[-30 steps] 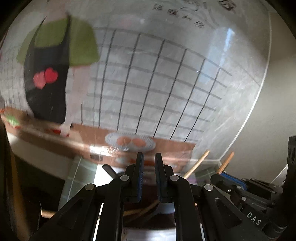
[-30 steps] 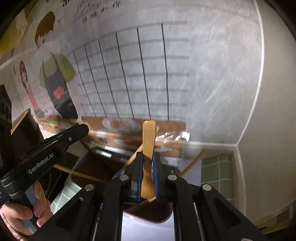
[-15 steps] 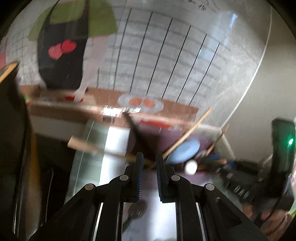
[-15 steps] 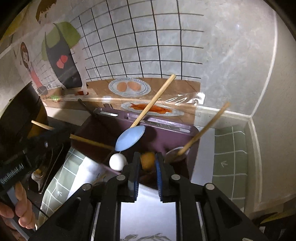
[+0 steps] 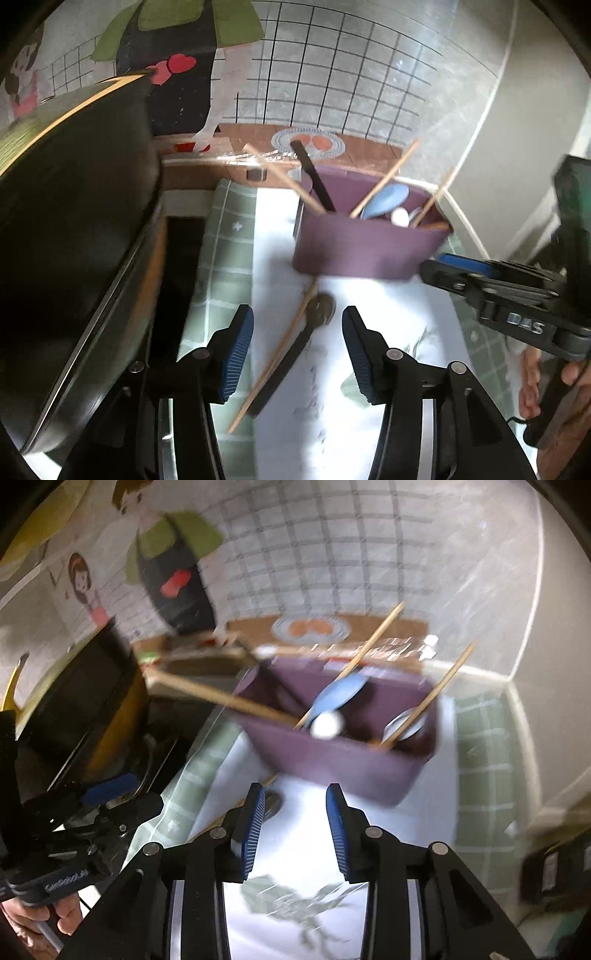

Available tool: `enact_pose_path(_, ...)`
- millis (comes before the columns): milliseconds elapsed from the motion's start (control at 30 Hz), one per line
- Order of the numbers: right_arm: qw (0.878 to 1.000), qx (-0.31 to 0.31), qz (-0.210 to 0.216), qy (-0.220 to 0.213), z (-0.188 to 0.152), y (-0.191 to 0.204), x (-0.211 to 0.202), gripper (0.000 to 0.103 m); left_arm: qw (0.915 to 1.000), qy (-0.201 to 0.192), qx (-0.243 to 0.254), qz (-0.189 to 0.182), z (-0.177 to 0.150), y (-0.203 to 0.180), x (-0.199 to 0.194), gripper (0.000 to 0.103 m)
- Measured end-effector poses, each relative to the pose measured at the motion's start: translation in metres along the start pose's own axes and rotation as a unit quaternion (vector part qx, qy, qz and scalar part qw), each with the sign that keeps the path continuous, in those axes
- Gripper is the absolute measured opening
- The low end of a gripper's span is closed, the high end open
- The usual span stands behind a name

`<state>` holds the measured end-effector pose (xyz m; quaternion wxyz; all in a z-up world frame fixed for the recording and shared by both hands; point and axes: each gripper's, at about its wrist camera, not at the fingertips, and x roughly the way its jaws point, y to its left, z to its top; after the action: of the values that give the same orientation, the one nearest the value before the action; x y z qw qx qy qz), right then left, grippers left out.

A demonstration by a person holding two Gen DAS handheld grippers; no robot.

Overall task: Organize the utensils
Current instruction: 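Drop the wooden spoon into the purple holder with the right tool while the left drops the dark spoon, then move both tools back over the chopstick and metal spoon on the cloth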

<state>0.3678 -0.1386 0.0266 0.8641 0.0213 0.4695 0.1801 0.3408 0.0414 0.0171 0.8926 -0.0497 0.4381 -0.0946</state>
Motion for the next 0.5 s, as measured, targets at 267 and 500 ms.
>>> enact_pose_path(267,0.994,0.084,0.004,0.062,-0.024,0.027,0.067,0.033,0.9991,0.037,0.013,0.019,-0.058,0.027,-0.022,0.06)
enact_pose_path(500,0.989,0.106,-0.06,0.08,-0.022,0.05,0.114,0.033,0.9979,0.058,0.02,0.017,-0.093,0.05,-0.033,0.064)
